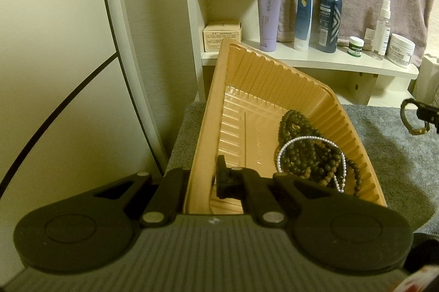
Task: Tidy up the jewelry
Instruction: 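Move the right tool to the black watch and grasp its band, then carry the black watch into the orange tray and open the right tool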
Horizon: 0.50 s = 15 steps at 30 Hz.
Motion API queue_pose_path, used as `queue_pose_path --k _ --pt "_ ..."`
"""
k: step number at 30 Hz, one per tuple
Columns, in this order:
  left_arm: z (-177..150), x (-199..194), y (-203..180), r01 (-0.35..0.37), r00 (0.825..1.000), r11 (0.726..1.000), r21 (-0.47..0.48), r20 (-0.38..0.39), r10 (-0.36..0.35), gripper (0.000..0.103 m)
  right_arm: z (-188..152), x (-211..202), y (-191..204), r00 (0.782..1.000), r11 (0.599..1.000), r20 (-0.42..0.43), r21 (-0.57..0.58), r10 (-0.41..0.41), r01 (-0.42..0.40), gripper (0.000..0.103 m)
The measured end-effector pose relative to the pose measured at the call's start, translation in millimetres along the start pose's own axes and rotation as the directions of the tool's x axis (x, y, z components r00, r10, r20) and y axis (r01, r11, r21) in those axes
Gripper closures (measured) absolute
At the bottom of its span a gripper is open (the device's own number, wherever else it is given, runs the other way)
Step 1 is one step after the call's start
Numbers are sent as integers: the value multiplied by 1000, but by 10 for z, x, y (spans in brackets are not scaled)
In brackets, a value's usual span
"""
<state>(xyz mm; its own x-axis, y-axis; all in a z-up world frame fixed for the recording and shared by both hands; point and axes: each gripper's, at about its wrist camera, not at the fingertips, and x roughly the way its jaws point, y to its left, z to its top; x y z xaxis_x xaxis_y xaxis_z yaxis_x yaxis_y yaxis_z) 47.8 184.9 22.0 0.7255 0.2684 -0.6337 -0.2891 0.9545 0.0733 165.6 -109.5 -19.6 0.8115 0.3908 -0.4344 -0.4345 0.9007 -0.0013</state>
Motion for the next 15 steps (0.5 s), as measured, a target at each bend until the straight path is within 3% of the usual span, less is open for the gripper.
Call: queue_pose_path --k 7,15 --pt "1 3 -2 0 1000 1000 1 1 0 99 207 -121 426 989 990 42 -31 139 -138 86" --pt "-3 5 -4 3 1000 1000 0 1 -3 99 347 -137 886 947 946 32 -66 319 -316 86"
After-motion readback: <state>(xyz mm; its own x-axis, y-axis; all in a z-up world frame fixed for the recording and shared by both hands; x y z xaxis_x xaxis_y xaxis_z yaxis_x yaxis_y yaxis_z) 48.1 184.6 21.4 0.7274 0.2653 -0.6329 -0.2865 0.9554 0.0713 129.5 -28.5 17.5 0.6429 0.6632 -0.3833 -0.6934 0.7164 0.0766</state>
